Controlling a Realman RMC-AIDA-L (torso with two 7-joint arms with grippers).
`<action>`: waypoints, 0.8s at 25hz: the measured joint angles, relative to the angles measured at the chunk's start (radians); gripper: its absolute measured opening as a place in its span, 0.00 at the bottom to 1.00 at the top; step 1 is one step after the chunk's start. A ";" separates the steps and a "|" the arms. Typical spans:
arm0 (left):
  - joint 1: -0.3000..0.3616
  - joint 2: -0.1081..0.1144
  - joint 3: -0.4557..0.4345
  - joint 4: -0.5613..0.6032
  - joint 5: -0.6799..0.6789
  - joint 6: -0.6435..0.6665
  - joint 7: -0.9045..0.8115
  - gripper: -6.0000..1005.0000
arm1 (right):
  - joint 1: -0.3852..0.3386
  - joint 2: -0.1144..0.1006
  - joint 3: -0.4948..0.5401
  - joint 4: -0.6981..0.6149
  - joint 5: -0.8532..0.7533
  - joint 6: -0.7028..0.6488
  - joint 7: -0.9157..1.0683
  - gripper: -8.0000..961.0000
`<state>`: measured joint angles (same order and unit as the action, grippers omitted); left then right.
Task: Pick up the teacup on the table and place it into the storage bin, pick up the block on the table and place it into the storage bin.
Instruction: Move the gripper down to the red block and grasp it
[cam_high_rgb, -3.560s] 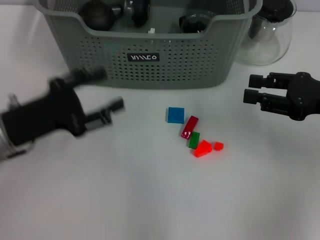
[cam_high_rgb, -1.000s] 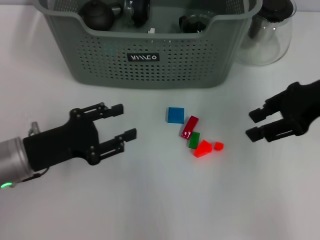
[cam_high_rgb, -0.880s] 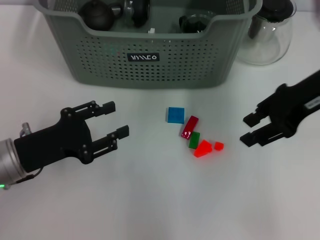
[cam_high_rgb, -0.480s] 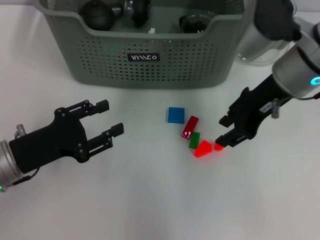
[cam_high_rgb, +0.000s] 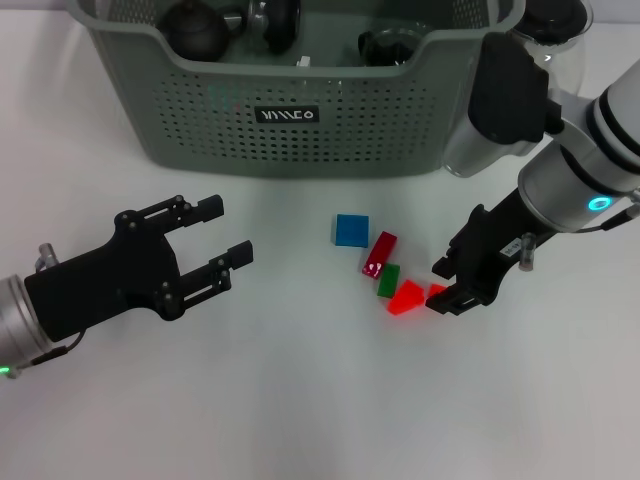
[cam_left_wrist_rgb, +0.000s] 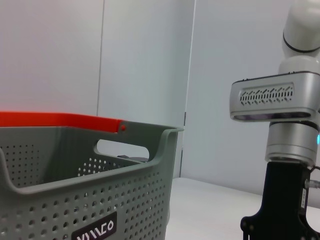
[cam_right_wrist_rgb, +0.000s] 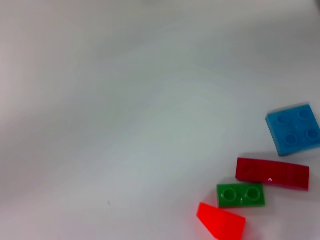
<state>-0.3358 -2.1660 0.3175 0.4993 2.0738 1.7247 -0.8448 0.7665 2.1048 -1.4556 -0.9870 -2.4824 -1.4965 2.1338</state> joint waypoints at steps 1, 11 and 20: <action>0.000 0.000 0.000 0.000 0.000 0.000 0.000 0.61 | -0.005 0.000 -0.006 0.000 0.000 0.006 0.000 0.50; -0.002 0.001 0.000 -0.012 0.000 -0.001 0.000 0.61 | -0.031 0.001 -0.022 0.013 0.001 0.058 -0.006 0.47; 0.003 0.000 -0.002 -0.012 -0.001 -0.002 0.003 0.61 | -0.032 0.000 -0.034 0.023 0.040 0.064 -0.012 0.45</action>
<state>-0.3331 -2.1661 0.3152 0.4877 2.0727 1.7223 -0.8422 0.7348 2.1048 -1.4891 -0.9643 -2.4425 -1.4324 2.1217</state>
